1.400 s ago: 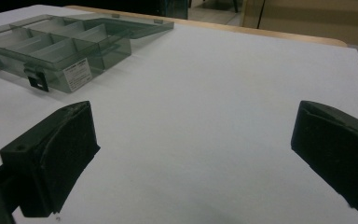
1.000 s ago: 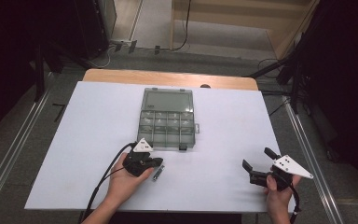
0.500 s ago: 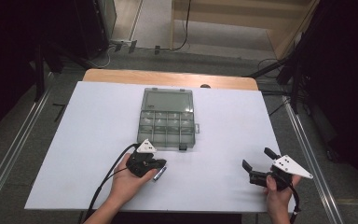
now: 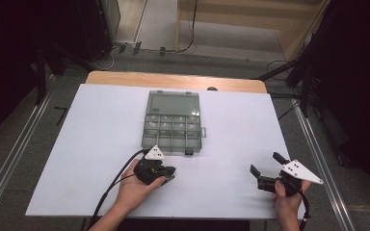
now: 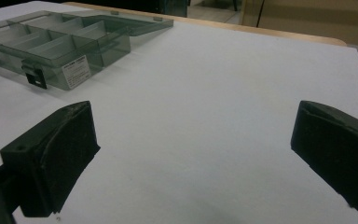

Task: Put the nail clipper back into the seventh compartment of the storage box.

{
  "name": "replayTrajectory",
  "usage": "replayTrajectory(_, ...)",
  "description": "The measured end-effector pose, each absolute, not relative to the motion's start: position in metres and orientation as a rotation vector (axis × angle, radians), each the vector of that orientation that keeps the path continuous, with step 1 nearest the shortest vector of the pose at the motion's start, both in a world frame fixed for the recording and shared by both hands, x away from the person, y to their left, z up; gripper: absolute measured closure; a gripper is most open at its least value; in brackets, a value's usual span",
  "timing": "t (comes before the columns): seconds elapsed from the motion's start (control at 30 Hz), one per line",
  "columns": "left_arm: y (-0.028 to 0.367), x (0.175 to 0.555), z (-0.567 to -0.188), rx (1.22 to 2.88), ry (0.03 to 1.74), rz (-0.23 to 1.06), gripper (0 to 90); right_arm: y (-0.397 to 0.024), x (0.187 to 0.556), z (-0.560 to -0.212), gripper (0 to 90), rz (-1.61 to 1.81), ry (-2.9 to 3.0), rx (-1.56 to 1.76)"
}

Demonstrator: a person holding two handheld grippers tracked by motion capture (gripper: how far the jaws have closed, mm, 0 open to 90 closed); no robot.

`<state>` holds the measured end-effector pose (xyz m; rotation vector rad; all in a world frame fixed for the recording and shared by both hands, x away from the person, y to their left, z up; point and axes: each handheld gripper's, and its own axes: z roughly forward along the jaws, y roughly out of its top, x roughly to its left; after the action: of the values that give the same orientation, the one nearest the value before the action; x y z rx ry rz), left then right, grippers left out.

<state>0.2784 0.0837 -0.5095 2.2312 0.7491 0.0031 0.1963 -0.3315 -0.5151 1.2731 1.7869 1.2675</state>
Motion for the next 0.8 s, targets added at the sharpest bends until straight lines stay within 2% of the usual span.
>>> replayTrajectory(0.57,0.0793,0.2731,-0.5089,2.25,0.696,0.033,88.3,-0.3309,0.1961,-0.5151,0.8,1.262,1.789,1.272)
replayTrajectory(0.6,0.0793,0.2726,-0.5084,2.245,0.692,0.05,78.5,-0.3308,0.196,-0.5151,0.7,1.262,1.789,1.271)
replayTrajectory(0.7,0.081,0.2727,-0.5068,2.229,0.696,0.057,74.6,-0.3308,0.1959,-0.5151,0.7,1.263,1.789,1.272)
replayTrajectory(0.77,0.0831,0.2725,-0.5042,2.219,0.697,0.068,66.1,-0.3311,0.1959,-0.5151,0.8,1.265,1.789,1.269)
replayTrajectory(0.8,0.0847,0.2725,-0.5025,2.214,0.694,0.061,59.0,-0.3312,0.1959,-0.515,0.7,1.266,1.789,1.268)
